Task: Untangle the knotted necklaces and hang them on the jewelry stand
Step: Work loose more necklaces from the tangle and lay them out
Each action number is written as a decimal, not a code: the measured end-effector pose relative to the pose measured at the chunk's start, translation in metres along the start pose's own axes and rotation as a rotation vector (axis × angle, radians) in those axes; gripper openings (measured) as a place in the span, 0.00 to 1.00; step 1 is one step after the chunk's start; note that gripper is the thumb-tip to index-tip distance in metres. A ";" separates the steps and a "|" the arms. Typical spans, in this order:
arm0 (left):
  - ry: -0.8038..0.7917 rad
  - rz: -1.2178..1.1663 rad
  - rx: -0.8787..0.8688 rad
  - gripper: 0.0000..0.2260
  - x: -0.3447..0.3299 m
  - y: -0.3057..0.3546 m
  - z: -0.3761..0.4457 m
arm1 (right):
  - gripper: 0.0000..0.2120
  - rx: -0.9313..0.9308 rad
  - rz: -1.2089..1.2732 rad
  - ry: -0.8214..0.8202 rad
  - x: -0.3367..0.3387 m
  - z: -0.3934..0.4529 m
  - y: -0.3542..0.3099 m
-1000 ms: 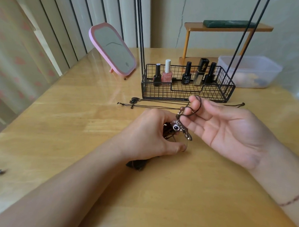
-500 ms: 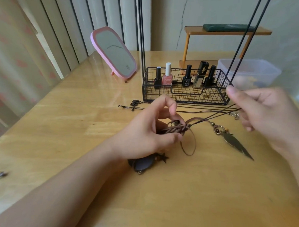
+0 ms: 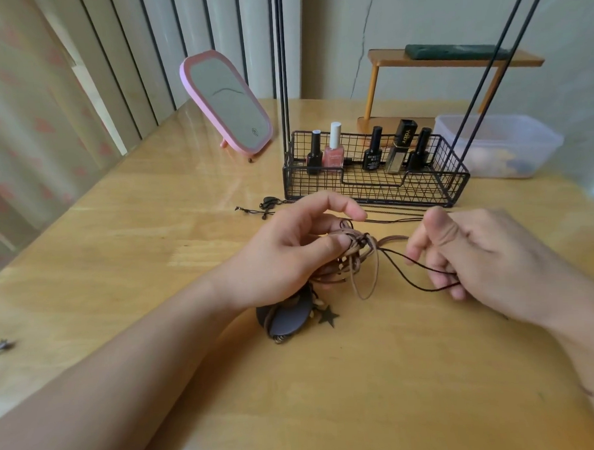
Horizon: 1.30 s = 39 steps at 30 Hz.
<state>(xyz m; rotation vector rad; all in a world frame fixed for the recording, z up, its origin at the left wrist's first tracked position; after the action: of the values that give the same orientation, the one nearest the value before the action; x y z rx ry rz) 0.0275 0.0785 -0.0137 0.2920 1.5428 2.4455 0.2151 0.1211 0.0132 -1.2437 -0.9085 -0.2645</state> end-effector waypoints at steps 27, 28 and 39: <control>-0.021 0.161 -0.148 0.12 -0.001 0.012 0.000 | 0.07 0.339 0.115 0.170 -0.022 -0.012 -0.028; -0.018 0.135 -0.155 0.11 -0.001 0.012 0.000 | 0.06 0.344 0.127 0.187 -0.021 -0.013 -0.027; 0.007 0.128 -0.211 0.07 0.000 0.011 0.002 | 0.09 0.419 0.132 0.201 -0.024 -0.014 -0.027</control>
<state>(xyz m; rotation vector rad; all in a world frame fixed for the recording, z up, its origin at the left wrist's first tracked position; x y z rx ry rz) 0.0270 0.0754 -0.0025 0.3529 1.2900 2.6827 0.1888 0.0920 0.0144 -0.8658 -0.6619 -0.0843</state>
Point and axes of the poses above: each hand's wrist, its own z-axis towards the middle knuckle, its own x-axis out of the back of the hand, y = z × x, the point moved 5 cm from there along z, towards the middle knuckle, and after that the axes turned 12 degrees about -x, right-handed, at the moved point
